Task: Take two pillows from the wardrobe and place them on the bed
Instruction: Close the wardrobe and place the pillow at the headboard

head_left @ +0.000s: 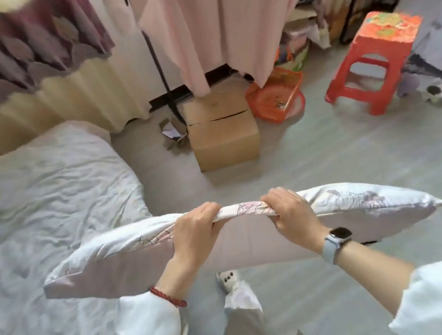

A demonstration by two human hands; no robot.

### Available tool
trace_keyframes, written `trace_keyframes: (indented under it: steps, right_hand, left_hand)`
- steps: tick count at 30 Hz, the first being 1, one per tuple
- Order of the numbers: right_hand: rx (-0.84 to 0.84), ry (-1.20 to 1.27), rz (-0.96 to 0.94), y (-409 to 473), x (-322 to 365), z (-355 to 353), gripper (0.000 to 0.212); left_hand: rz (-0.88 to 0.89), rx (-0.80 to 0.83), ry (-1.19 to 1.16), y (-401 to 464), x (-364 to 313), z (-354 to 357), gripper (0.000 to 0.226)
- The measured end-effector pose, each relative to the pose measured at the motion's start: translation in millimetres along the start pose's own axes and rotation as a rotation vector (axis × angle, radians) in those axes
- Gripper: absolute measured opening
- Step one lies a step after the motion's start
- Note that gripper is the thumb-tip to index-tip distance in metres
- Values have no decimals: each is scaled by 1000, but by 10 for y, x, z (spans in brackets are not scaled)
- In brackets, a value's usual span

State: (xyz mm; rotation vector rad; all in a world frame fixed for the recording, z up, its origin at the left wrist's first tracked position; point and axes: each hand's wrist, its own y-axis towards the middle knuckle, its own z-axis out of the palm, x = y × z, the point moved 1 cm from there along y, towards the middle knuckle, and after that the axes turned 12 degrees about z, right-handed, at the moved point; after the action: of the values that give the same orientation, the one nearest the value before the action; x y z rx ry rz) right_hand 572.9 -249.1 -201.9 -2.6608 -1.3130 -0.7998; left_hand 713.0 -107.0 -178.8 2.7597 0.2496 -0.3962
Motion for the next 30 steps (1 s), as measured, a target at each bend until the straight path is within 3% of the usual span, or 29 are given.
trace_keyframes:
  steps: [3, 6, 8, 14, 23, 26, 30]
  right_hand:
    - [88, 33, -139, 727, 268, 262, 7]
    - [141, 104, -224, 1444, 607, 518, 44]
    - [180, 134, -263, 1951, 875, 664, 57]
    - [205, 107, -289, 3387, 1591, 1002, 24]
    - [164, 132, -392, 5682, 2402, 1794, 24]
    - [188, 168, -444, 6517, 2721, 2099, 25]
    - [256, 236, -524, 7437, 3325, 2409, 24]
  left_hand:
    - [-113, -103, 42, 201, 594, -157, 70]
    - [-235, -116, 63, 434, 1270, -319, 60]
    - [-318, -141, 72, 615, 1744, -462, 57]
    - [-435, -265, 69, 1186, 3002, -897, 50]
    - [-486, -368, 127, 2245, 5034, -1391, 57]
    - [-521, -404, 180, 2585, 5731, -1585, 66]
    - [-630, -421, 213, 2844, 6538, -1951, 61]
